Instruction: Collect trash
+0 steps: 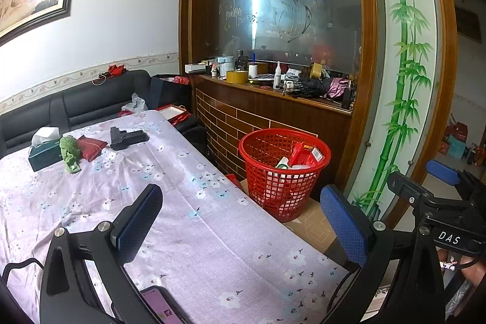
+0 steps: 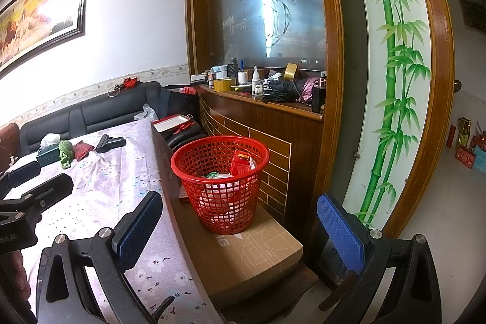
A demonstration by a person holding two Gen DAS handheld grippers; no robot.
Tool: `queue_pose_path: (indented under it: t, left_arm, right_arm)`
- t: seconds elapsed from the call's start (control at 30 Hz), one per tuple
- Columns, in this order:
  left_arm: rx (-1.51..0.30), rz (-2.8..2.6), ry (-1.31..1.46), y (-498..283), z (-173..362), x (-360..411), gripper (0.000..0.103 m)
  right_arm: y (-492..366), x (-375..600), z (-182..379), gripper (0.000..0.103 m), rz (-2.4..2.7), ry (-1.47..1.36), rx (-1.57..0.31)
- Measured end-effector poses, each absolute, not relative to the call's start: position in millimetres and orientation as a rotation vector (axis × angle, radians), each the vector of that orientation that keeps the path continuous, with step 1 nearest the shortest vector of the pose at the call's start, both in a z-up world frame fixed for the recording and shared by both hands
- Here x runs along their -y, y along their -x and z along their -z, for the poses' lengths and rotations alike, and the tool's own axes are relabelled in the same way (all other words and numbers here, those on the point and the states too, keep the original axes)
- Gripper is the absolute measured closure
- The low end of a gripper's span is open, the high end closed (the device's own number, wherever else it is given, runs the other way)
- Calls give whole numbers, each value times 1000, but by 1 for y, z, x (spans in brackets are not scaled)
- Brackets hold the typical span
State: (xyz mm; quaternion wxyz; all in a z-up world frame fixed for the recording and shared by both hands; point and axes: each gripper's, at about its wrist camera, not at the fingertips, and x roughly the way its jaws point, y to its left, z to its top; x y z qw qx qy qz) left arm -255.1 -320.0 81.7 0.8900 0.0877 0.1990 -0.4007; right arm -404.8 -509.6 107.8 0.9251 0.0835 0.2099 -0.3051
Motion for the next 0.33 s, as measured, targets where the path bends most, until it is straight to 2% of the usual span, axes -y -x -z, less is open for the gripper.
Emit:
queue_pose_path:
  t: [0.33]
  left_arm:
    - [-418, 759, -169, 240, -92, 301, 0]
  right_arm:
    - [381, 500, -108, 0, 585, -173, -466]
